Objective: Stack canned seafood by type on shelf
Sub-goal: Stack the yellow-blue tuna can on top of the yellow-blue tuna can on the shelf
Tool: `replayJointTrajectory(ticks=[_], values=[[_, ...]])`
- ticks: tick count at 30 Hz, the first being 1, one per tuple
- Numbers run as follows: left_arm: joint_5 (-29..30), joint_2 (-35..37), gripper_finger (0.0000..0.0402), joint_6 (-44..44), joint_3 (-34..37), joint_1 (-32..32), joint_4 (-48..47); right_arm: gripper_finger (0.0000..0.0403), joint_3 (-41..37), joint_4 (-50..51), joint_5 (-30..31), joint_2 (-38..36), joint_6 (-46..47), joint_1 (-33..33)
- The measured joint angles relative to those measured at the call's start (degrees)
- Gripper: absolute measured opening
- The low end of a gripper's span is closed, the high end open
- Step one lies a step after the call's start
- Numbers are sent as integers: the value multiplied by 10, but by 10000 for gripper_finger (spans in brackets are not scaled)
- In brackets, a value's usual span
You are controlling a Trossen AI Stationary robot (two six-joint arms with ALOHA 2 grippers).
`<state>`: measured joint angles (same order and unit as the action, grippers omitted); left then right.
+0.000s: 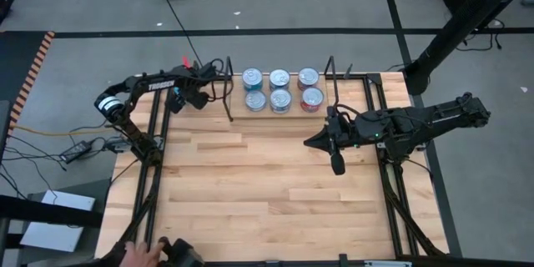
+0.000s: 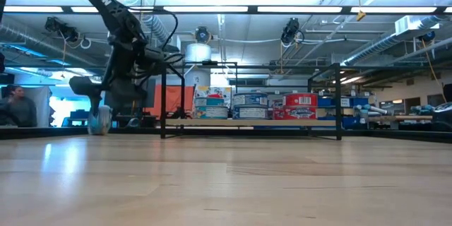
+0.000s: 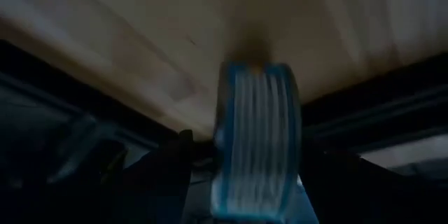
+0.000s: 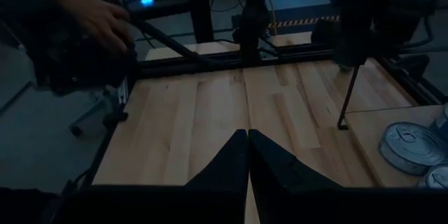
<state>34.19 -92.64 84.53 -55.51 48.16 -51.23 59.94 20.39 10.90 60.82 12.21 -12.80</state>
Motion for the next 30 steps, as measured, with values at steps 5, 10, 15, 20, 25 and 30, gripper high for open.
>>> replayJointTrajectory(ticks=[5,10,15,20,25,30], values=[[-3,0,245,11,17,5,42,23,0,-11,0,0,9,7],[7,0,194,6,16,5,60,23,0,-21,1,0,13,7],[12,0,95,-2,15,5,51,23,0,-27,1,0,17,7],[14,0,12,-15,9,4,51,23,0,-28,1,0,20,7],[23,0,12,-41,-6,5,37,23,0,-28,1,0,27,7],[22,0,4,-55,-18,5,21,23,0,-38,1,0,31,7]])
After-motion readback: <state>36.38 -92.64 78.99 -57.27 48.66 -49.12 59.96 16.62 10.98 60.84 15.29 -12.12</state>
